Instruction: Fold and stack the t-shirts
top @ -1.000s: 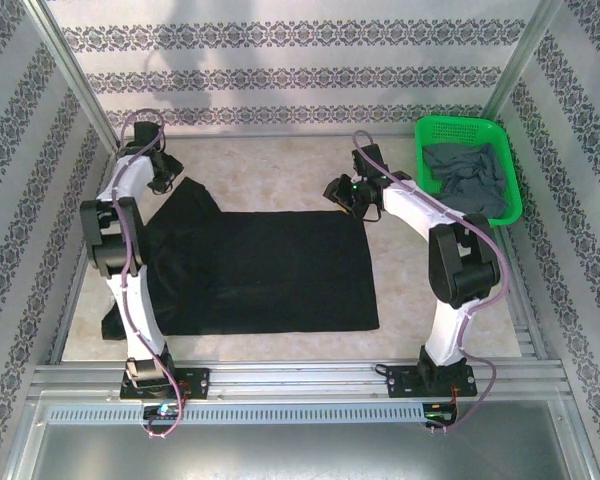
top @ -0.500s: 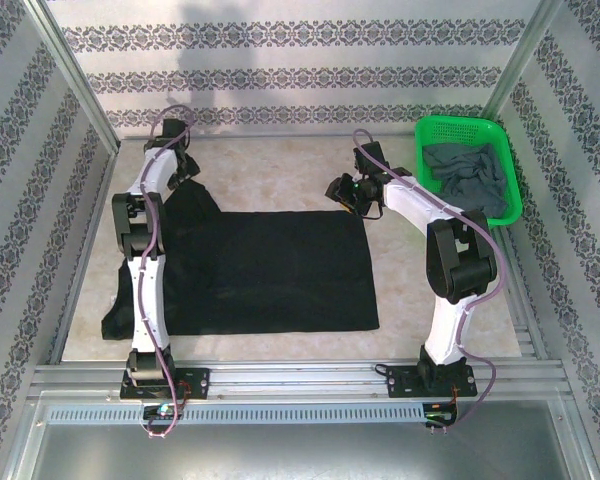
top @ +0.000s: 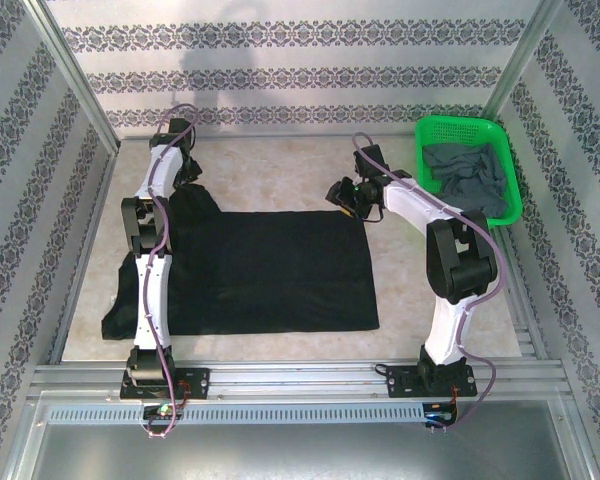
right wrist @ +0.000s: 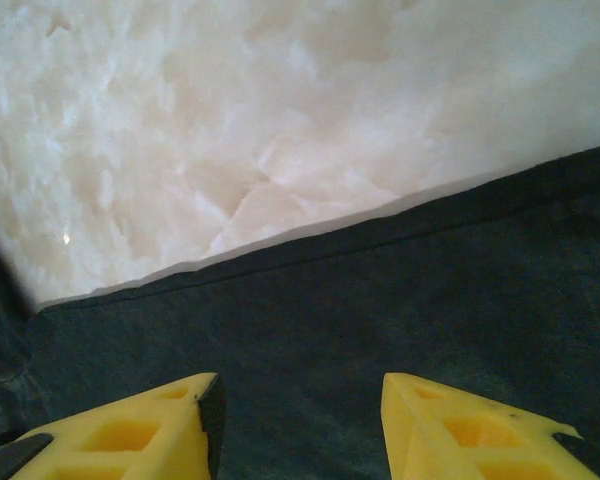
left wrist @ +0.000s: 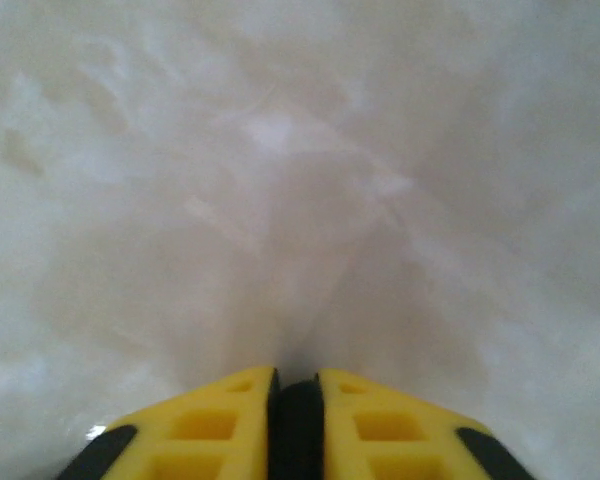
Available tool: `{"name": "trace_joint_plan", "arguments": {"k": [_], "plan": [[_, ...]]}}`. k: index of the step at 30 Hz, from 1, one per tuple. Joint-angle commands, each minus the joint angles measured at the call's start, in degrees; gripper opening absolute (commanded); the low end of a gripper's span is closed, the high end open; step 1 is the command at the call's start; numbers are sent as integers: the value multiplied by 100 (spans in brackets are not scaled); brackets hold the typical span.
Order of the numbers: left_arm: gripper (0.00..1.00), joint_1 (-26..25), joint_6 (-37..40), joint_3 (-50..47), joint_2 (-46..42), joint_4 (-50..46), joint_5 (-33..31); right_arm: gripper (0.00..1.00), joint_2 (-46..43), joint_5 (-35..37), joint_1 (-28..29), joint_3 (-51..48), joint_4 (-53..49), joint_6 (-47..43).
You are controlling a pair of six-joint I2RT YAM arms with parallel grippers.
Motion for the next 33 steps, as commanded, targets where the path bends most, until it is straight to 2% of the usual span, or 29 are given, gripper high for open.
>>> {"name": "trace_joint_plan", "arguments": {"k": [1,2,6,8,17,27,33], "plan": [[6,-12,59,-94,-63,-517,-38,46,-143,395,-173,-57,-52,124],[0,-14,57,-109,-174,-499,-95,45,-121,589,-217,-32,-95,215],[0,-23,39,-369,-677,-359,-296,44,79,1446,-284,237,-477,521],[0,-23,14,-674,-956,-215,-306,45,284,1620,-286,408,-560,562],[0,17,-44,-1881,-1847,306,88,44,1327,1832,-296,1481,-1113,9],[0,23,-193,-2187,-2264,279,309,42,2019,1780,-240,2153,-1746,-287],[0,36,-172,-2308,-2419,267,269,38,1932,1905,-126,1938,-1835,-143]]}}
